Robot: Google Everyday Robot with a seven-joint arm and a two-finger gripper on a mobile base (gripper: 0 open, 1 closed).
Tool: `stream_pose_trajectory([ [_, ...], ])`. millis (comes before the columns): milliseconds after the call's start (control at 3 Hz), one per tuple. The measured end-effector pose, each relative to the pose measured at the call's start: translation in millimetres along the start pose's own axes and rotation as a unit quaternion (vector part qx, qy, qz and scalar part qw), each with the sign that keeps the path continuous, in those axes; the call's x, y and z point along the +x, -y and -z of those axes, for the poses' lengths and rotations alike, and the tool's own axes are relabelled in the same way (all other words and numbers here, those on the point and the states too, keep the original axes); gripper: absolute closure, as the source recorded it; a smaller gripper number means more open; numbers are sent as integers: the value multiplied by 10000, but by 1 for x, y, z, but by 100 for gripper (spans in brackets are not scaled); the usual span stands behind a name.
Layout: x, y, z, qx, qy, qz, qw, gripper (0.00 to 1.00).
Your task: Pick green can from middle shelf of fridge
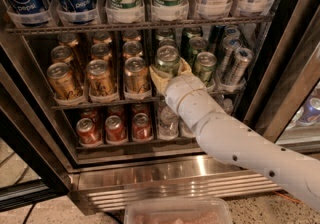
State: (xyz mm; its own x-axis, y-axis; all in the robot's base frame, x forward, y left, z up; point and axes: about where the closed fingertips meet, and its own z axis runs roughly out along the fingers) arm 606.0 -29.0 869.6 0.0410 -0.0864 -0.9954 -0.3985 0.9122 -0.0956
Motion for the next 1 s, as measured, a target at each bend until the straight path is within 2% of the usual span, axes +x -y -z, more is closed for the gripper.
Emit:
stream_pose_trajectory([
  [333,-25,-16,22,-218,72,-9,9997,100],
  [667,-37,-40,37,-490,46,-19,9988,100],
  [1000,-34,-43,61,-507,-88,-50,9987,100],
])
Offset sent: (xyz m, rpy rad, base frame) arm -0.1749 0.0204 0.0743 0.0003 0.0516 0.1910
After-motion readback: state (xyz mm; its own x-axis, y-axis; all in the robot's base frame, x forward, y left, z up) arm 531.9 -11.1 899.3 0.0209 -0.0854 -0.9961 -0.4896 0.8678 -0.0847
